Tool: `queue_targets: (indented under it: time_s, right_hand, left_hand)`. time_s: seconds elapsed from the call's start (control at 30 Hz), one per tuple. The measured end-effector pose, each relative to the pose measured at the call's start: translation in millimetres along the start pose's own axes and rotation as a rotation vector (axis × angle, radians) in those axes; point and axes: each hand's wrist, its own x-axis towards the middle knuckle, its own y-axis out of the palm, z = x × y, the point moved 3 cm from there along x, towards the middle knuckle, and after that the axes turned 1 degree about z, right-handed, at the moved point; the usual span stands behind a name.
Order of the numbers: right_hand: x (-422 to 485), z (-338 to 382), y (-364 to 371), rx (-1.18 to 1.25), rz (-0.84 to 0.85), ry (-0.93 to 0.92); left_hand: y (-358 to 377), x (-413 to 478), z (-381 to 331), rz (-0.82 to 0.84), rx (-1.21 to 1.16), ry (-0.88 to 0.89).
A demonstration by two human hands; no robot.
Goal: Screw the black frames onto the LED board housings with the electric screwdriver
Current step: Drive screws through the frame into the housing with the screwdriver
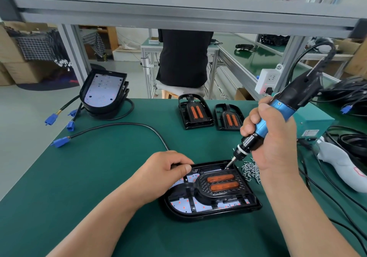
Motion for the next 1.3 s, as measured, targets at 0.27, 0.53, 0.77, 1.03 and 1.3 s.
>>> queue_targets:
  time_s: [0.27, 0.53, 0.77, 1.03, 1.3]
  right_hand:
    - [3, -2, -1, -0.009, 0.013, 0.029]
    - [3, -5, -11, 0.054, 0.098, 0.037]
    - [5, -7, -14, 0.082, 0.129, 0.032]
    - [11, -3, -44, 0.354, -0.127, -0.024]
    - [15, -3, -69, 0.485, -0.394, -0.051]
  left_hand:
    - [0, -1, 1, -0.001, 0.038, 0.011]
    - [-1, 0, -3, 0.024, 0.037, -0.007]
    - [0, -1, -5, 0.038, 0.041, -0.003]
    - [-5, -3, -7, 0.071, 0.025, -0.008]
    - [-3, 0, -12, 0.024, -0.054, 0.030]
